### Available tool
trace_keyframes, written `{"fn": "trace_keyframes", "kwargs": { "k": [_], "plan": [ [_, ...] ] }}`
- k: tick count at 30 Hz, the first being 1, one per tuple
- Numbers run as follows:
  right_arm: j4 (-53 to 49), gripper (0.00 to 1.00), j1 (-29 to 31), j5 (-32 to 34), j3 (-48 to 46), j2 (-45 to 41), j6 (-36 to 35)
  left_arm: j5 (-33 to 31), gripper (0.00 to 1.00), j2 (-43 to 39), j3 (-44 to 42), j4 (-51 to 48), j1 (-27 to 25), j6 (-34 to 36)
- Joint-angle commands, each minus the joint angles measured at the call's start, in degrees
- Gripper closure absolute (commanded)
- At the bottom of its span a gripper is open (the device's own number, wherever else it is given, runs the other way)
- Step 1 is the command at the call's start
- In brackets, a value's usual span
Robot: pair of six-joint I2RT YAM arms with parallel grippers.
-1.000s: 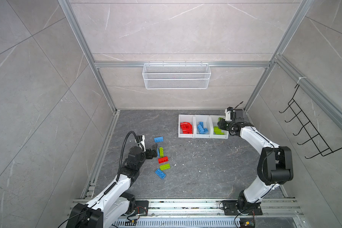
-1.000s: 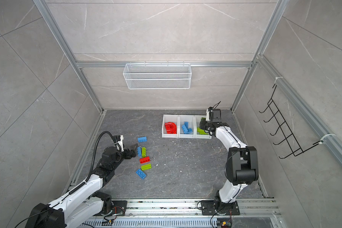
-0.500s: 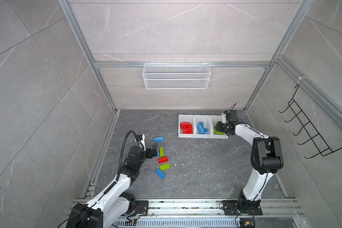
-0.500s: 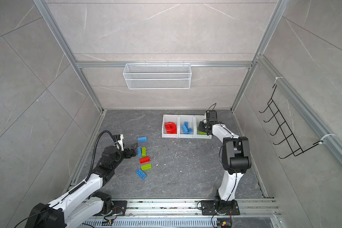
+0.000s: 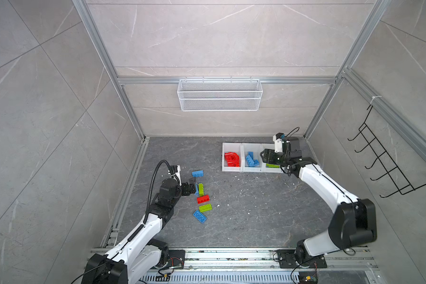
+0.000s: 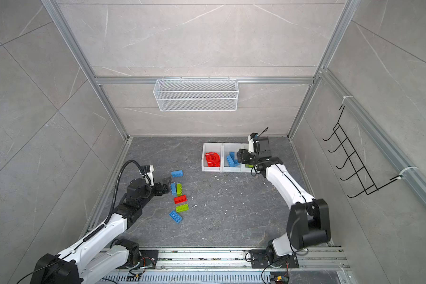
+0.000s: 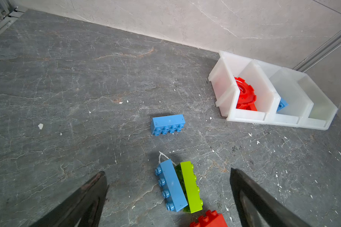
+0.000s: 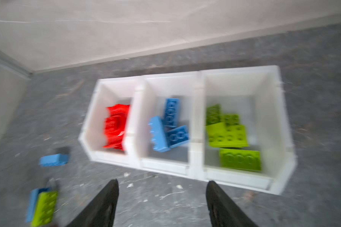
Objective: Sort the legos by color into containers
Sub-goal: 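Open and withdraw the right gripper while the left gripper moves to the pile, then lower the left gripper and grasp the blue 2x4 brick at the pile's near end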
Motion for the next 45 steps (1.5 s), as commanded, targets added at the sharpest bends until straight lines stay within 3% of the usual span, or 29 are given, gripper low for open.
{"fn": "trace_keyframes", "kwargs": {
  "k": [1,3,10,15,18,22,24,29,33,41,45],
  "plan": [
    [6.1,0.24,5.1,-3.5,-8.4,-4.9,3.0,0.4,0.0,1.0,7.6,-12.5,0.0,-3.4],
    [9.6,0.21,6.6,-3.6,-12.5,-7.3,3.8,0.8,0.0,1.1,10.5,-19.6,-2.3,-6.7],
    [23.3,0.18,8.3,-1.9,-23.6,-12.4,3.8,-14.1,0.0,-5.3,10.0,-36.4,-19.3,-19.5],
    [31.6,0.18,10.9,2.9,-32.8,-20.6,2.8,-18.5,0.03,-10.0,5.1,-41.7,-29.1,-32.2],
    [32.4,0.18,11.6,2.4,-34.0,-21.3,2.8,-20.2,0.07,-8.0,3.7,-42.0,-36.3,-38.8],
    [30.4,0.18,12.0,2.0,-32.6,-20.9,1.0,-31.6,0.08,-0.5,5.9,-47.3,-51.1,-51.9],
    [27.6,0.17,12.0,3.6,-31.7,-21.7,-0.7,-34.2,0.08,4.7,7.9,-49.1,-55.9,-56.8],
    [28.7,0.15,12.0,4.5,-33.0,-23.2,0.0,-34.7,0.07,17.4,14.2,-52.7,-58.5,-61.7],
    [28.9,0.15,12.0,3.3,-32.8,-23.0,0.2,-36.1,0.04,20.1,14.3,-54.0,-58.8,-65.6],
    [29.3,0.16,12.0,2.8,-33.2,-23.2,0.4,-37.3,0.08,6.2,1.7,-44.9,-58.8,-66.3],
    [28.0,0.24,12.3,-3.4,-30.6,-19.1,0.1,-40.0,0.1,-1.8,1.1,-51.5,-58.8,-67.7]
  ]
}}
